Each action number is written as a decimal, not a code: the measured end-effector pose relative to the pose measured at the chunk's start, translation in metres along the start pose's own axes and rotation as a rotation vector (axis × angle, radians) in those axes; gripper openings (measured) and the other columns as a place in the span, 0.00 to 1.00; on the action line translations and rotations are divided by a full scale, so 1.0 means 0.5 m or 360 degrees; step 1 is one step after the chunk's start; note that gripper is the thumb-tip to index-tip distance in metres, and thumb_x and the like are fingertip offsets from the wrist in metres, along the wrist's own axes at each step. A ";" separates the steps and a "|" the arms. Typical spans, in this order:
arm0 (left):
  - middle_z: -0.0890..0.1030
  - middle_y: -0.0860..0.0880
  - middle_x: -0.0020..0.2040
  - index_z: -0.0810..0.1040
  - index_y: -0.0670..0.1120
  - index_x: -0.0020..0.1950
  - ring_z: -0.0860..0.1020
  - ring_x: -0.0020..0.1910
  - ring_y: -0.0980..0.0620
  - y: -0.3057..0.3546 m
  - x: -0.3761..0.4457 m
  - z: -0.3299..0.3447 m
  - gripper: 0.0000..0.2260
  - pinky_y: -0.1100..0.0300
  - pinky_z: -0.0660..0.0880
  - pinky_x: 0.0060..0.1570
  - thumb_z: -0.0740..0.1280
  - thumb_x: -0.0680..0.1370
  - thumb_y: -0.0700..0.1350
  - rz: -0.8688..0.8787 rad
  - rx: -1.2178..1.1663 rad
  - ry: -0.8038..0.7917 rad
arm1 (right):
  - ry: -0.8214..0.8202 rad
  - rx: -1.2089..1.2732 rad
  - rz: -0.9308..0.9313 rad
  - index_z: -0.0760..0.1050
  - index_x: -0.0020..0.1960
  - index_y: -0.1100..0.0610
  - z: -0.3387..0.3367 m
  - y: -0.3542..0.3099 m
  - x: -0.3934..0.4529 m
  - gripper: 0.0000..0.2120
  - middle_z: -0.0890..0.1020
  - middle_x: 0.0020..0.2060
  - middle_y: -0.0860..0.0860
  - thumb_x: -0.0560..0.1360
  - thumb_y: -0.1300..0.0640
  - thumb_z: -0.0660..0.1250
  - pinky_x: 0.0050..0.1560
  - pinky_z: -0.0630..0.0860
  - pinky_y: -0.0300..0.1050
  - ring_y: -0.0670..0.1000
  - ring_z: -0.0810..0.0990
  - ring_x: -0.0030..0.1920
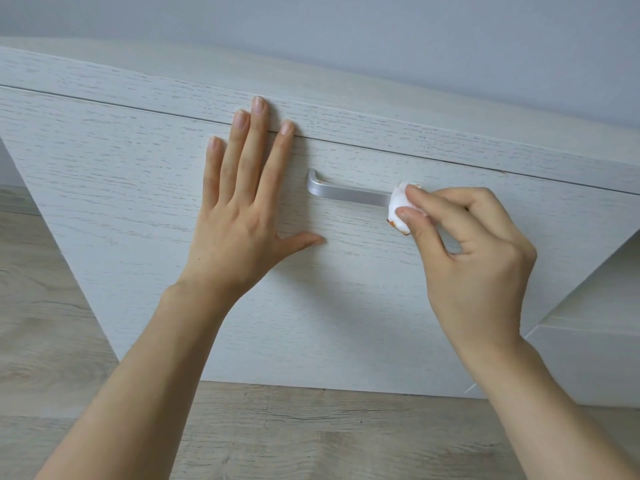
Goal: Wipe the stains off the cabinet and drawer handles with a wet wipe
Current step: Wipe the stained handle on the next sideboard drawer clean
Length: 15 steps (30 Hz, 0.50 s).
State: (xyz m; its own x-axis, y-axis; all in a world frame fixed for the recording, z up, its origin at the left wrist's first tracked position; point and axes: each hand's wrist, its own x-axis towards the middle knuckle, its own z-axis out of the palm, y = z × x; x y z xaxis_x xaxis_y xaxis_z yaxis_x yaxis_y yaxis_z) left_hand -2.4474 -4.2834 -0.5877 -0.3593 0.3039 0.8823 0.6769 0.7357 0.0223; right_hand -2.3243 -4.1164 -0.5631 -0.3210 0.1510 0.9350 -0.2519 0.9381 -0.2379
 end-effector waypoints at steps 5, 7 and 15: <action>0.54 0.34 0.75 0.51 0.40 0.76 0.49 0.75 0.40 0.000 0.000 -0.001 0.53 0.52 0.40 0.74 0.75 0.64 0.62 -0.0001 0.0000 0.0000 | -0.0009 -0.0044 0.0045 0.81 0.52 0.61 -0.005 0.002 -0.001 0.11 0.81 0.41 0.56 0.70 0.63 0.73 0.45 0.69 0.32 0.52 0.78 0.40; 0.54 0.35 0.75 0.51 0.40 0.76 0.48 0.75 0.40 0.001 0.000 -0.001 0.53 0.52 0.39 0.74 0.75 0.64 0.62 -0.0004 -0.0002 -0.0004 | -0.0014 0.0006 0.0125 0.81 0.53 0.60 -0.007 0.003 -0.001 0.11 0.80 0.41 0.53 0.70 0.63 0.73 0.46 0.69 0.29 0.48 0.78 0.41; 0.54 0.35 0.75 0.52 0.40 0.77 0.47 0.75 0.40 0.000 0.000 0.001 0.53 0.52 0.40 0.74 0.76 0.64 0.62 -0.0010 -0.0014 0.0000 | -0.0043 0.0204 0.0316 0.82 0.51 0.55 -0.007 0.005 0.009 0.10 0.78 0.41 0.39 0.70 0.61 0.71 0.46 0.67 0.23 0.30 0.74 0.41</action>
State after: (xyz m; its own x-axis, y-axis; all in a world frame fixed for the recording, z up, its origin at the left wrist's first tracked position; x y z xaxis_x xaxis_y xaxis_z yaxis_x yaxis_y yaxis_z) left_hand -2.4480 -4.2832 -0.5881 -0.3633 0.2994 0.8823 0.6803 0.7322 0.0317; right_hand -2.3233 -4.1125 -0.5586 -0.3997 0.3183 0.8596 -0.2947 0.8434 -0.4493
